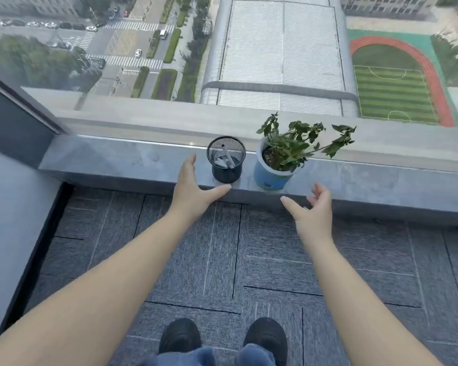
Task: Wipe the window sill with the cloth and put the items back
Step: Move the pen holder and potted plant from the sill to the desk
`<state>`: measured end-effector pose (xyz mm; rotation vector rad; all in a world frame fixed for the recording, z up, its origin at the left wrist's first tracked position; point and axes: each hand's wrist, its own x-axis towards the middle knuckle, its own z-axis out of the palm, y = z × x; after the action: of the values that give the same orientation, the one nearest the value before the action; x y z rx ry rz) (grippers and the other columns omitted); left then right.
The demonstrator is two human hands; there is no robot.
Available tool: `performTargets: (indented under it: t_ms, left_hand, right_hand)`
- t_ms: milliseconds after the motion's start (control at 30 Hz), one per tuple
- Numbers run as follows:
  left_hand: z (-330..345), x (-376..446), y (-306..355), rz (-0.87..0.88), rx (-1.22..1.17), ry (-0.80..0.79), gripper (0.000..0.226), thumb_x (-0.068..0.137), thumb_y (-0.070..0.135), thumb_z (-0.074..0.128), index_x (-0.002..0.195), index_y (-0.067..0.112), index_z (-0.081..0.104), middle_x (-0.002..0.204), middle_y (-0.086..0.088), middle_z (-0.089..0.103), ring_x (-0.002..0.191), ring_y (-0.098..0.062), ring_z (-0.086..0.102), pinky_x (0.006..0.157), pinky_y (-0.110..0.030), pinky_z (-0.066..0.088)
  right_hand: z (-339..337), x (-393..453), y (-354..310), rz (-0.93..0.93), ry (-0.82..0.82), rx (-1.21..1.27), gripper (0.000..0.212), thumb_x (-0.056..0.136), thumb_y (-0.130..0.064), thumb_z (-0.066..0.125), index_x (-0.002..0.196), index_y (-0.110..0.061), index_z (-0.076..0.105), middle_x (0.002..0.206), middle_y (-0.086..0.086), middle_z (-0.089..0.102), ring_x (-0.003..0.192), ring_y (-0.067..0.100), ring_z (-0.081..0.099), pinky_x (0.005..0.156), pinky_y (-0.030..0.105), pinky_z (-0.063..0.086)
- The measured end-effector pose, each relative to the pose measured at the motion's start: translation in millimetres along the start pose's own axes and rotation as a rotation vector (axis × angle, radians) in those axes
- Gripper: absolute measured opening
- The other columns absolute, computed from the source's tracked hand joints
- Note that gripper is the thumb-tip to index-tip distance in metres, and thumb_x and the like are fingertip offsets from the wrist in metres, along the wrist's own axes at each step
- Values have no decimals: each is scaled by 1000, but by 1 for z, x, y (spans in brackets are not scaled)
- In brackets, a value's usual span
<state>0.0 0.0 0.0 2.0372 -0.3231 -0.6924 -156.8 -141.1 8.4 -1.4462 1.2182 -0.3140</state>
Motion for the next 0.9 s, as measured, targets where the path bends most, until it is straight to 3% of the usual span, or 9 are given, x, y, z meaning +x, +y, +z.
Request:
performTargets:
  t_ms: [233, 333, 400, 500, 567, 700, 800, 900]
  left_hand:
    - [55, 82, -72, 72, -101, 78, 103, 65, 22, 78, 142, 12, 9, 155, -7, 13, 142, -17, 15, 115, -31, 16]
    - [61, 104, -81, 95, -155, 56, 105, 63, 19, 80, 141, 11, 10, 154, -6, 16, 142, -16, 16, 111, -27, 15]
    - [63, 114, -82, 114, -192, 55, 110, 57, 19, 81, 141, 10, 10, 152, -7, 23, 140, -17, 21, 114, -29, 16]
    - [67, 123, -81, 151, -218, 76, 112, 50, 18, 81, 140, 10, 14, 147, -7, 32, 134, -17, 33, 113, -31, 25]
    - [69, 126, -78, 174, -228, 87, 108, 47, 20, 79, 137, 11, 21, 139, -6, 41, 128, -17, 40, 111, -32, 31]
    - [69, 131, -77, 220, -189, 90, 105, 44, 22, 81, 134, 11, 29, 119, 5, 49, 114, -9, 47, 102, -21, 36]
    - [69, 131, -77, 234, -141, 101, 98, 45, 24, 82, 130, 12, 34, 103, 20, 51, 98, 1, 50, 81, 5, 34]
    - [70, 129, -76, 227, -127, 141, 89, 54, 10, 84, 128, 12, 36, 99, 21, 48, 97, 0, 48, 72, 10, 32]
  right_hand:
    - [49, 94, 68, -102, -4, 37, 112, 73, -19, 76, 148, -18, -7, 159, 0, -1, 146, 12, 4, 121, 36, 13]
    - [60, 116, 71, -155, -4, 116, 117, 72, -14, 76, 147, -21, -13, 159, -3, -6, 145, 9, 3, 111, 14, 15]
    - [65, 125, 70, -216, 11, 161, 118, 71, -9, 77, 147, -19, -13, 159, -2, -1, 144, 9, 9, 103, 7, 20]
    - [68, 137, 73, -293, 60, 145, 122, 62, -11, 83, 148, -17, -3, 155, 3, 19, 142, 16, 23, 117, 35, 26]
    - [68, 141, 74, -317, 60, 129, 115, 60, -12, 85, 146, -14, 8, 148, 5, 32, 136, 17, 34, 114, 39, 33]
    - [72, 144, 74, -334, 94, 130, 100, 62, -9, 83, 138, -13, 19, 126, -4, 41, 119, 9, 42, 101, 21, 36]
    - [77, 147, 74, -353, 150, 131, 98, 59, -10, 85, 135, -7, 23, 126, 0, 43, 119, 14, 46, 99, 22, 41]
    - [81, 147, 74, -368, 190, 133, 94, 57, -9, 86, 130, -2, 27, 126, 5, 45, 117, 14, 48, 93, 11, 45]
